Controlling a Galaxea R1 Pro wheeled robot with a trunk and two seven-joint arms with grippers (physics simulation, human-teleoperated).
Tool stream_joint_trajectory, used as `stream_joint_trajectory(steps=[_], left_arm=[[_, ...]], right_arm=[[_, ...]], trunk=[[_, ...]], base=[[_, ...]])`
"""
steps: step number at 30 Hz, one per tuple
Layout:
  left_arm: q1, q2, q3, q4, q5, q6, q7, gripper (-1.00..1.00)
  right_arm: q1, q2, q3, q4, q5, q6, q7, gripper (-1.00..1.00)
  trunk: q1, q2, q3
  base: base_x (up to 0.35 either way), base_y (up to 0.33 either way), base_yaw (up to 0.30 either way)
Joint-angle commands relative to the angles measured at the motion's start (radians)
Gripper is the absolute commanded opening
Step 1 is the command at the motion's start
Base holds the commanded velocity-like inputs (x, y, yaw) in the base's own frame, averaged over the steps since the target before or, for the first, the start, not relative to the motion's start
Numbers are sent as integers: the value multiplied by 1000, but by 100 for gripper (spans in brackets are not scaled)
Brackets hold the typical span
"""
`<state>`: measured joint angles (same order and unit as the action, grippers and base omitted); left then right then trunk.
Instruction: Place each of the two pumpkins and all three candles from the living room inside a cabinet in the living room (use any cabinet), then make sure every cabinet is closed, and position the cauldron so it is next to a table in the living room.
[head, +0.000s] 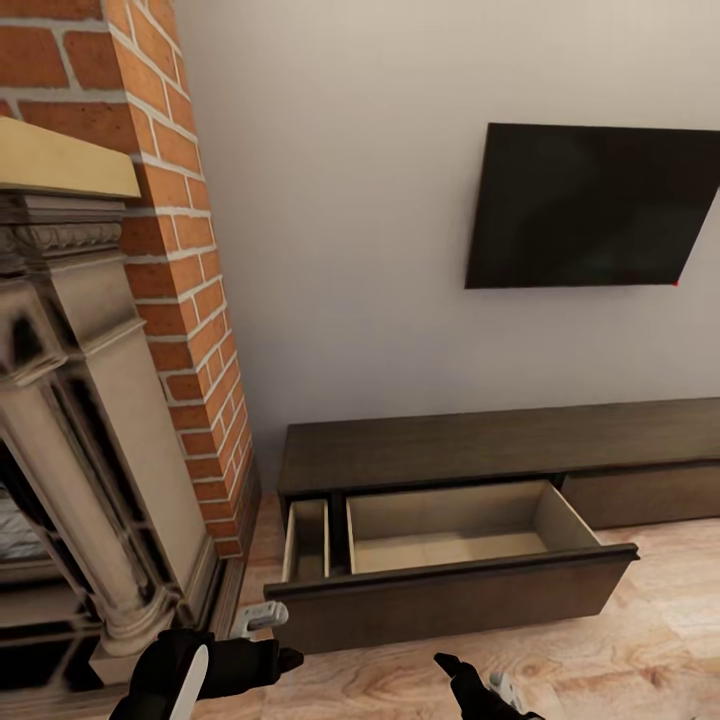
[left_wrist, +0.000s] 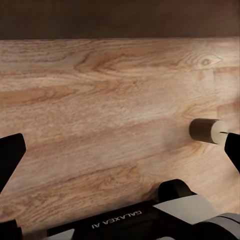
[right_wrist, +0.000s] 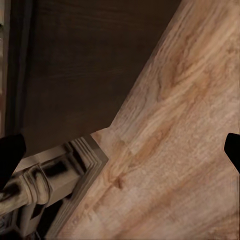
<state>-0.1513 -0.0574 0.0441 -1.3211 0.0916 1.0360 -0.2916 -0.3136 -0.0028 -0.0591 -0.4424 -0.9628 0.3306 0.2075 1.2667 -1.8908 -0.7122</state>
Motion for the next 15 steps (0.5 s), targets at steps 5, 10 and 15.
stream_joint_trajectory(steps=[5,10,15], left_arm=[[-1,-2,2,7,8,6,24,100],[-1,-8,-23,25,9,2,54,100],[-1,-10,-31,32,9,0,103,100]], right_arm=[[-1,10,41,-1,90,-68,-108,100],[-1,45,57,-6,124,-83,-294,100],[-1,61,112,-12,130,-125,-336,100]], trunk=[[-19,35,15],[-39,70,30],[-58,105,46]], base=[[0,0,0],[0,0,0],[0,0,0]])
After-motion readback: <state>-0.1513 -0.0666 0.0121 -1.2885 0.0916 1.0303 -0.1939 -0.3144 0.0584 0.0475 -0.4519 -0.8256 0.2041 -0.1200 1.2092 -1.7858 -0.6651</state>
